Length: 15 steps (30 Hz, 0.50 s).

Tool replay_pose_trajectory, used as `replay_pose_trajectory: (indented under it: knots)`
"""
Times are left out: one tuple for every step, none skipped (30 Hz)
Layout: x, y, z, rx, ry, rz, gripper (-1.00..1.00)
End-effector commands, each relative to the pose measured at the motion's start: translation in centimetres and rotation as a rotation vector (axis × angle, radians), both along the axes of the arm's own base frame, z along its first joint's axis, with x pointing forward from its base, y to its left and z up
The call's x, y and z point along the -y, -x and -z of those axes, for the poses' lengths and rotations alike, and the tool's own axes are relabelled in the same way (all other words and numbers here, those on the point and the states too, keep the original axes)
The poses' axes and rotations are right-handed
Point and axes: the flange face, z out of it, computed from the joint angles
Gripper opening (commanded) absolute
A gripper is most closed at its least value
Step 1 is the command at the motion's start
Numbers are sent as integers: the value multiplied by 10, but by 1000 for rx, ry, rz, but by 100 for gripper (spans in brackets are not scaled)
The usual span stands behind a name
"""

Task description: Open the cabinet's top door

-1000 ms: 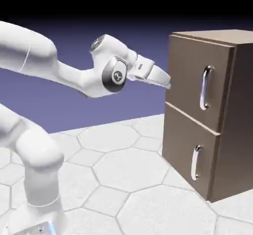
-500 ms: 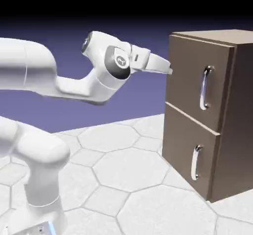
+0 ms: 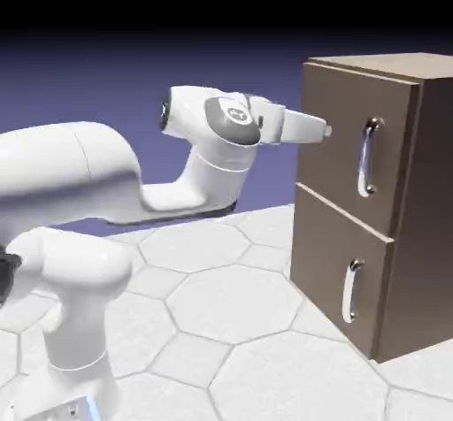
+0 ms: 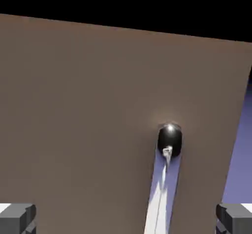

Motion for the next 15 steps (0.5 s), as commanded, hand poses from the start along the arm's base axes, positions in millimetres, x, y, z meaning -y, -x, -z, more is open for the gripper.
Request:
replay_pose_trajectory:
  knots:
    - [3,-3,4,12,-7,2,0]
    - [6,-6,7,24,-13,3,0]
    - [8,-9,11,36,-20,4,0]
    - [11,-13,16,47,-27,5,0]
    - [13,-16,20,59,-35,6,0]
    - [15,-20,25,70,-42,7,0]
    - [17,-24,30,81,-49,7,0]
    - [19,-27,35,92,-57,7,0]
    - [20,-31,41,103,-65,7,0]
    - [22,-36,47,114,-72,7,0]
    - [23,-40,52,125,-80,6,0]
    - [24,-44,59,135,-88,5,0]
    - [24,-49,65,145,-96,3,0]
    - [25,-53,72,155,-104,1,0]
    - [25,-57,79,165,-112,-1,0]
